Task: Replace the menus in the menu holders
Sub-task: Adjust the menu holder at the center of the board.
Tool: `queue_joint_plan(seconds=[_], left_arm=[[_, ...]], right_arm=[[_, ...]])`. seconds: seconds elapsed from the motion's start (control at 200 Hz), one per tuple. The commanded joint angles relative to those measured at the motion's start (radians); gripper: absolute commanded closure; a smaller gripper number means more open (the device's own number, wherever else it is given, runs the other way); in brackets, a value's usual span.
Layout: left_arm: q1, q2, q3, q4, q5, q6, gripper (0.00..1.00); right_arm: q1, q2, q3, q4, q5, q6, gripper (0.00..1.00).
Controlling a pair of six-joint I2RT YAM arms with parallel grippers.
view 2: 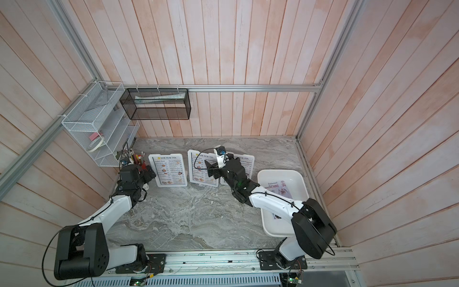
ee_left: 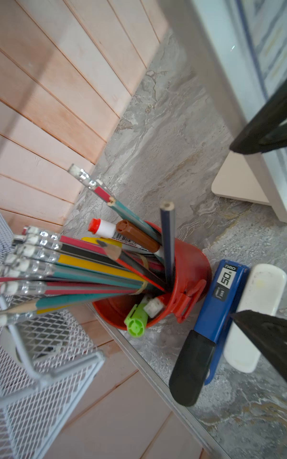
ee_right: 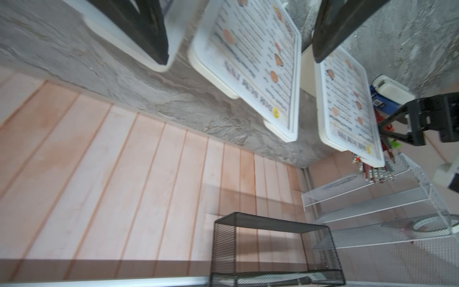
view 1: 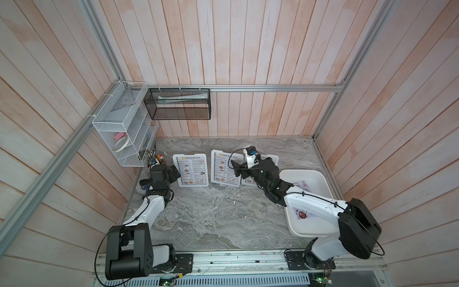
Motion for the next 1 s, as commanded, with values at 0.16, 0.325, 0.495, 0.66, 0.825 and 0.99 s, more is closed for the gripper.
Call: queue_joint_plan(seconds=[0.16,0.325,0.495,0.66,0.825,0.99], left_arm=[[0.01,0.07,0.051,0.108,0.093,-0.005,0.0],[0.01,0.139,0.098,0.129,0.113,0.028,0.0],[0.01,0.208,0.155,0.115,0.182,0.035,0.0],[0.01,0.169,0.171,0.01,0.104,-0.023,0.0],[0.01,0.076,0.161,-0.157,0.011,-0.091,0.0],[0.01,-0.013,0.117,-0.255,-0.008,-0.145,0.0]], right_arm=[[0.074,0.203,0.167,-0.004,-0.15,0.079,0.09],[0.085,0.3,0.242,0.003,-0.191,0.122,0.09],[0.086,0.356,0.292,0.003,-0.191,0.147,0.09],[0.086,0.401,0.334,-0.004,-0.197,0.162,0.09],[0.086,0.419,0.345,0.004,-0.195,0.18,0.13],[0.086,0.435,0.36,0.007,-0.21,0.195,0.2]])
